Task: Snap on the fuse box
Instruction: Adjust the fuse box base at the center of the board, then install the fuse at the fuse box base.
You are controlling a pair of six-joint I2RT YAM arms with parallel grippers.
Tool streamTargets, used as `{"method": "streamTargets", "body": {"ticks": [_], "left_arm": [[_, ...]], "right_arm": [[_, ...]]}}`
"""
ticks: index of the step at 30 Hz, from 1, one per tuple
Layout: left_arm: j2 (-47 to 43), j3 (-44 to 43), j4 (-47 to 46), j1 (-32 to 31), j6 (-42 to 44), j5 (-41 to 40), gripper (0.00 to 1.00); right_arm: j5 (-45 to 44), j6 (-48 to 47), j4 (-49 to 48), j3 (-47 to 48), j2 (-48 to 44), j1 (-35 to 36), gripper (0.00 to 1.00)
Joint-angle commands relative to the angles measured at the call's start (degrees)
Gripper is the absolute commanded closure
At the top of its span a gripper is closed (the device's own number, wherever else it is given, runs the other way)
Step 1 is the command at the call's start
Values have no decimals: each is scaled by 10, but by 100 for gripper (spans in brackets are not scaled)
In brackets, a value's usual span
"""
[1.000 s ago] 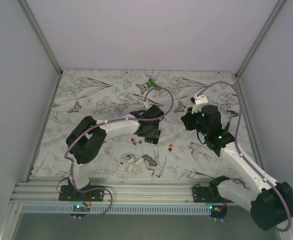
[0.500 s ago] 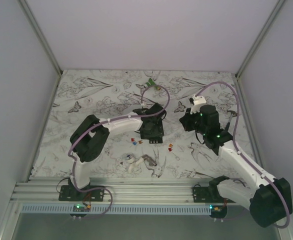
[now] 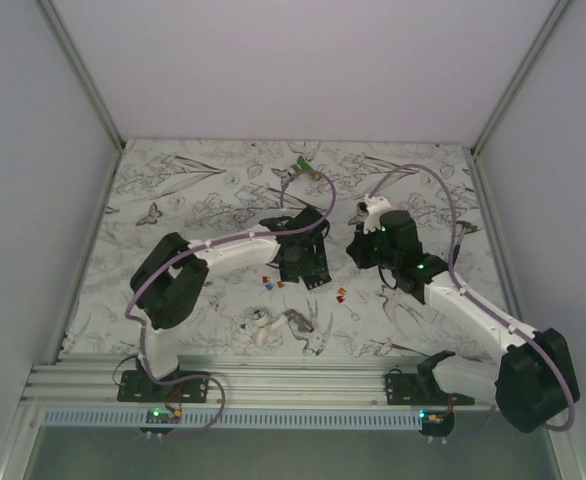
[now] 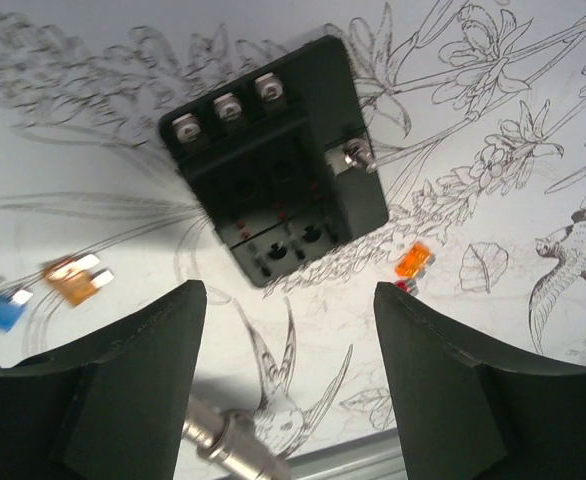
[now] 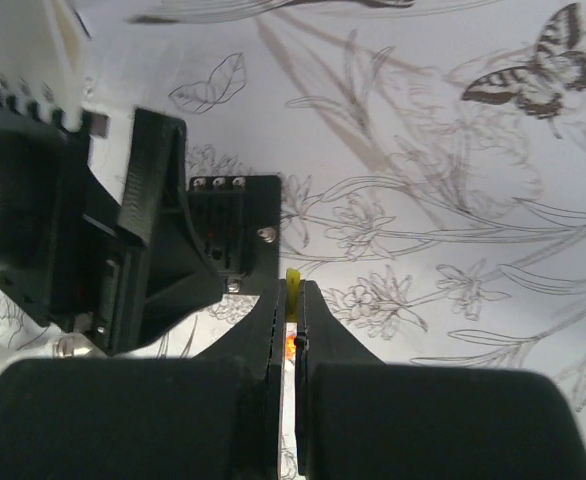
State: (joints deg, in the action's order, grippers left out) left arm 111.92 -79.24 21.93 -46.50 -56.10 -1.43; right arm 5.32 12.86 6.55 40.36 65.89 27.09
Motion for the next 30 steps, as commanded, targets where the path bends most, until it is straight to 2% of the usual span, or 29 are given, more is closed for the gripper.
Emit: {"method": "streamTargets", "body": {"ticks": [1,9,17,30], "left_arm": [[-73,47,12,26,12,-13,29],[-159,155,-42,101,43,46,33],[-169,207,-113,179,62,154,35],[-138,214,-157,204,62,227,36]], "right_arm": [[-28,-5,13,48,33,42,100],[-96,-8,49,121,130,113,100],[-155,-2,79,184,221,160,100],[-208,3,63,202,303,203,100]]}}
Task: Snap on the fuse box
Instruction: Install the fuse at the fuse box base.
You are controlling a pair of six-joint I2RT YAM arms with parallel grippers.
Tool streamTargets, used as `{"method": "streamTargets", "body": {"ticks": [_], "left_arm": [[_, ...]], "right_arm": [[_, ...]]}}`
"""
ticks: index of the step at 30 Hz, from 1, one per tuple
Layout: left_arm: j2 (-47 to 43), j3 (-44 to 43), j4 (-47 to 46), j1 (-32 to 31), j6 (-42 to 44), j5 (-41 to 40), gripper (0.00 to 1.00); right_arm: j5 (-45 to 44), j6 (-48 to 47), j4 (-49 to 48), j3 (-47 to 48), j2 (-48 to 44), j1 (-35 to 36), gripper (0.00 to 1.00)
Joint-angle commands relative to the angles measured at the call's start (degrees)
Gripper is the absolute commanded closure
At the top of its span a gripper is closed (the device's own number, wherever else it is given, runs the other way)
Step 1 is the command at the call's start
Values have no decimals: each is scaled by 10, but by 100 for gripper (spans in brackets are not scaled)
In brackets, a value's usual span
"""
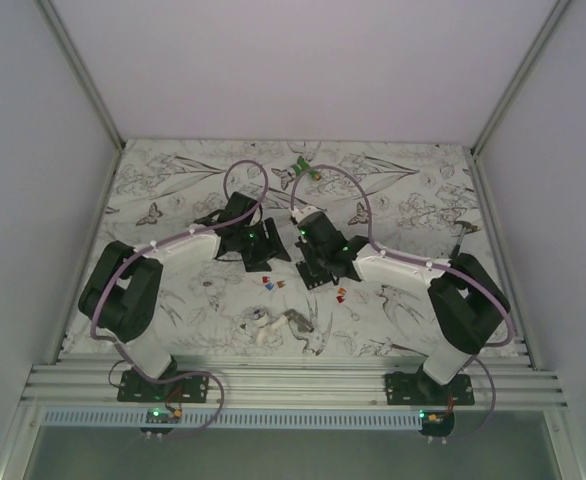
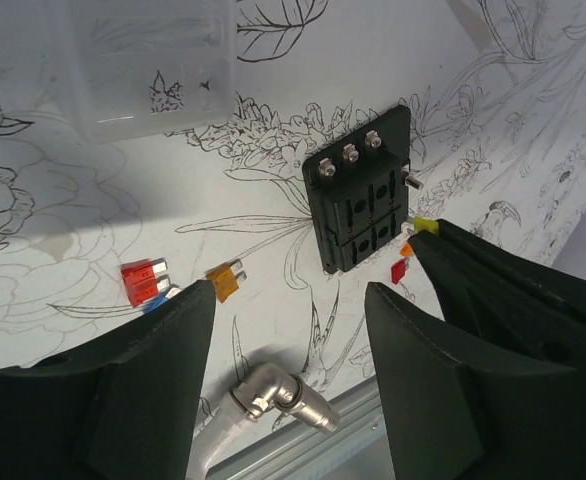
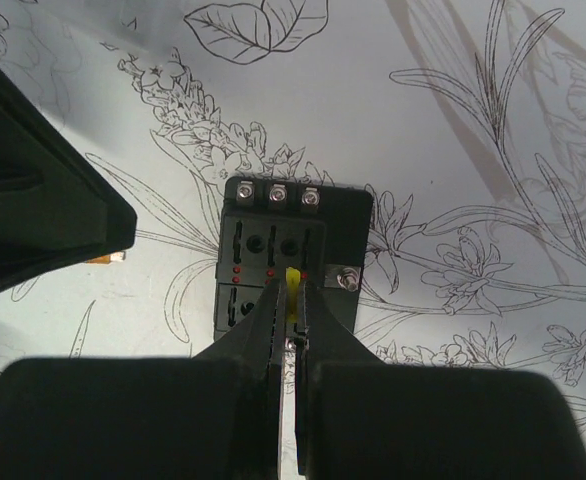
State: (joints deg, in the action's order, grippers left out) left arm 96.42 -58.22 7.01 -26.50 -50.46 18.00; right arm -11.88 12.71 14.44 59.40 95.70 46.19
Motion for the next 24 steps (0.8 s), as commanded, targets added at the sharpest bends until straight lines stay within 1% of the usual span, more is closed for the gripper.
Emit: {"method": "streamTargets", "body": {"ticks": [1,13,24], "left_arm": [[20,3,-8,5,5,36,36],[28,0,-11,5,2,44,36],[34,-2,-11,5,-1,48,36]], "right_arm": [[-37,5,-22,9,5,13,100],[-46,-3,-90,-34,6,13,100],[-57,1,-122,-47,17,13,100]]}}
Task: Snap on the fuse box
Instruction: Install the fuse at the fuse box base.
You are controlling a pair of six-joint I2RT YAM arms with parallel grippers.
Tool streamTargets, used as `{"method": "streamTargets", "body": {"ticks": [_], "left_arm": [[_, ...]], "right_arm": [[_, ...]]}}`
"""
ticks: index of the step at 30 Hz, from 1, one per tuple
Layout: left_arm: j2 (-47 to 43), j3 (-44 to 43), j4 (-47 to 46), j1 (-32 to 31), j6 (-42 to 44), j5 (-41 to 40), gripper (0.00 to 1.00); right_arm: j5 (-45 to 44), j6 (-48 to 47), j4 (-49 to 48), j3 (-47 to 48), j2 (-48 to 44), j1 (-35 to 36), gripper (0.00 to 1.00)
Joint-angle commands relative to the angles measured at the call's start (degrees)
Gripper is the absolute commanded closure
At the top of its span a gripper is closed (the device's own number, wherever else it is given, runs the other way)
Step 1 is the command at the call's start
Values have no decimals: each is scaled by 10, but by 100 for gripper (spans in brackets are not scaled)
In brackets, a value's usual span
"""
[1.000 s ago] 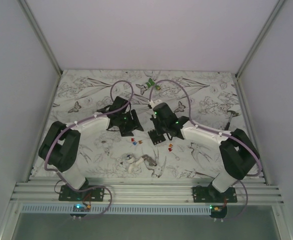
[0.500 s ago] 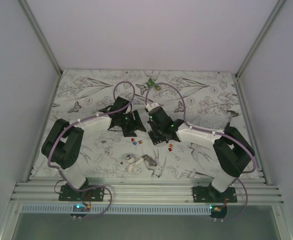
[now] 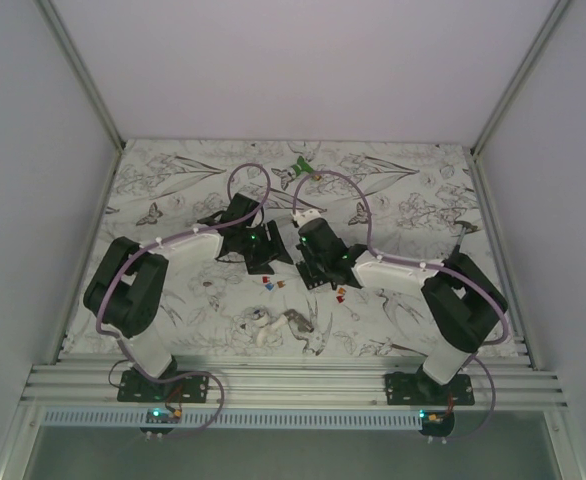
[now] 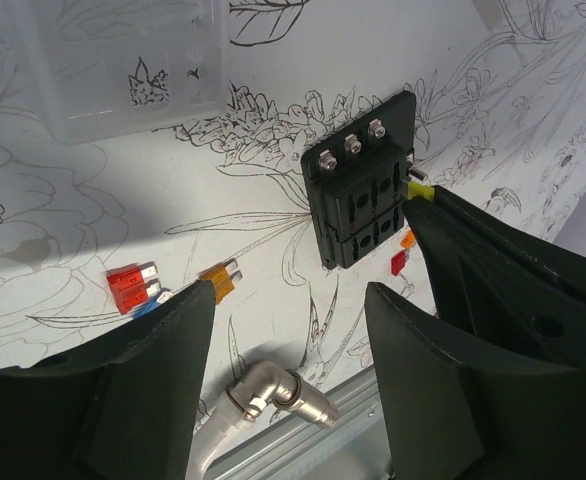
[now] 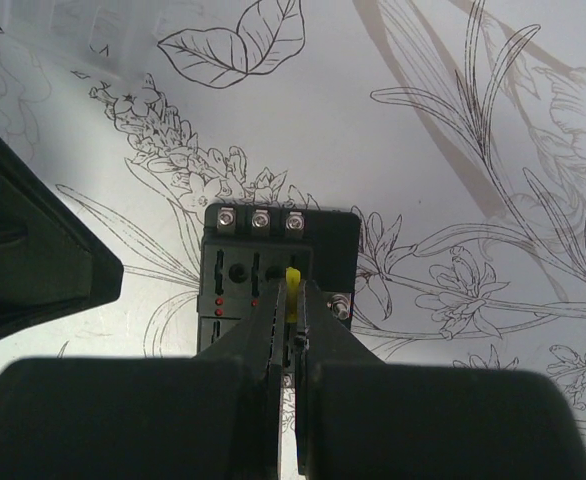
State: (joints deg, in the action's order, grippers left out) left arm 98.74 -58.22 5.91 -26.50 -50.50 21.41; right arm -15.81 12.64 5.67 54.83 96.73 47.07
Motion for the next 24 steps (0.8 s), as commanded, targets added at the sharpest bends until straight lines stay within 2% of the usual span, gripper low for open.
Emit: {"method": "streamTargets", "body": {"ticks": [1,24], "left_arm": [[11,-2,0,5,0,14,36],[18,-4,-1,5,-5,21,34]], "right_arm": [[-20,2,-35,-2,8,4,100],[-38,27,-34,-6,9,3,100]]}}
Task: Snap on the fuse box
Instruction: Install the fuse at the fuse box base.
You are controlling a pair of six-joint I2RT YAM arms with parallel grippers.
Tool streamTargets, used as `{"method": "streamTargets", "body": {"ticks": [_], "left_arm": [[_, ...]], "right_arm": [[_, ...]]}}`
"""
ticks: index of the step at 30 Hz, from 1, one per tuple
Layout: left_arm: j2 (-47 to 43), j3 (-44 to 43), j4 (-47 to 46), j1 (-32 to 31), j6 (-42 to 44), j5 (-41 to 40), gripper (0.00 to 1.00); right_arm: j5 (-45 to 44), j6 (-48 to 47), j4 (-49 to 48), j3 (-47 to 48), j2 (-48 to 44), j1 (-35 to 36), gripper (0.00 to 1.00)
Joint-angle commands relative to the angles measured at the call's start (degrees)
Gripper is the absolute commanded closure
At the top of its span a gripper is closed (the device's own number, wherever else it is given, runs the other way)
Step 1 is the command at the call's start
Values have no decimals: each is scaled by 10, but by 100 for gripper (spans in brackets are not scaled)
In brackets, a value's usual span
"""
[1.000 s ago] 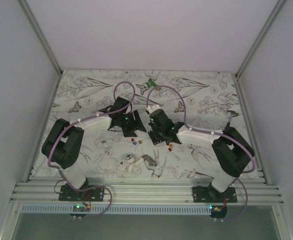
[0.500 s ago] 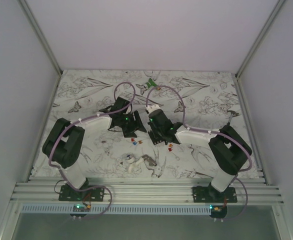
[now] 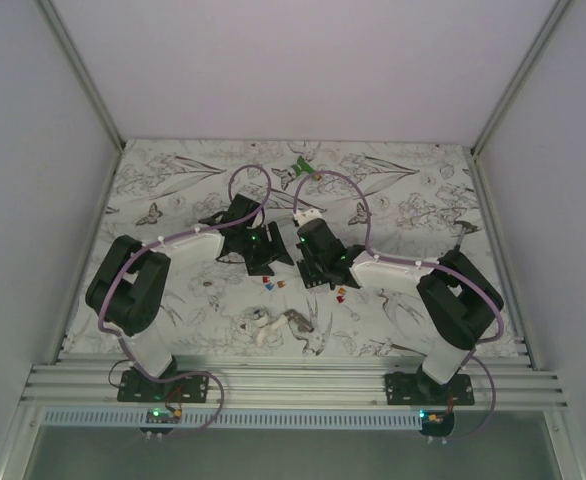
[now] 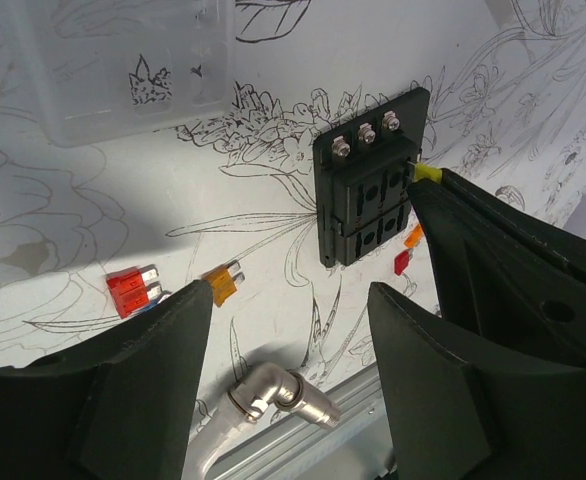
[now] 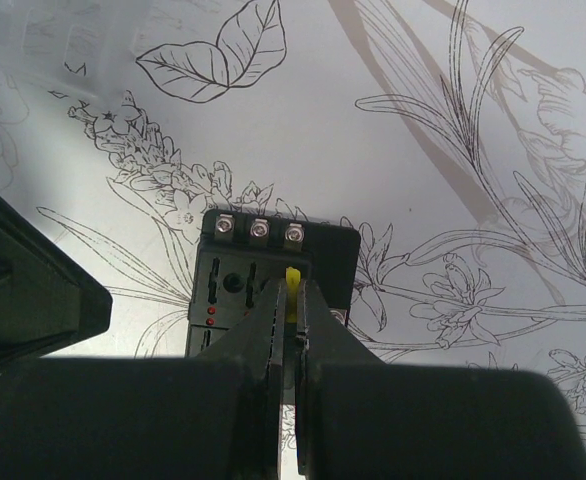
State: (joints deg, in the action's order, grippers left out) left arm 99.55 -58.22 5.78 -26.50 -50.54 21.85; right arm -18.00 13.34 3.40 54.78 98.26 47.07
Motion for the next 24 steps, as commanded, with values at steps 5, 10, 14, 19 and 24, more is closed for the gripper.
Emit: {"method": "streamTargets", "body": {"ticks": [5,10,14,19,24], "left_arm": [[9,-3,-2,4,-8,19,34],[11,-2,-5,4,-10,23,34],[11,-1,-6,4,-11,22,34],[10,-1,-7,4,-13,24,34],[10,-1,-8,4,-14,26,34]], "right_arm": [[-15,36,-31,-19,-26,4,100],[-23,47,-35,-23,-26,4,100],[-22,55,-37,-22,-16,3,100],[-27,67,-31,-20,-6,3,100],[-31,77,-23,-23,1,3,100]]}}
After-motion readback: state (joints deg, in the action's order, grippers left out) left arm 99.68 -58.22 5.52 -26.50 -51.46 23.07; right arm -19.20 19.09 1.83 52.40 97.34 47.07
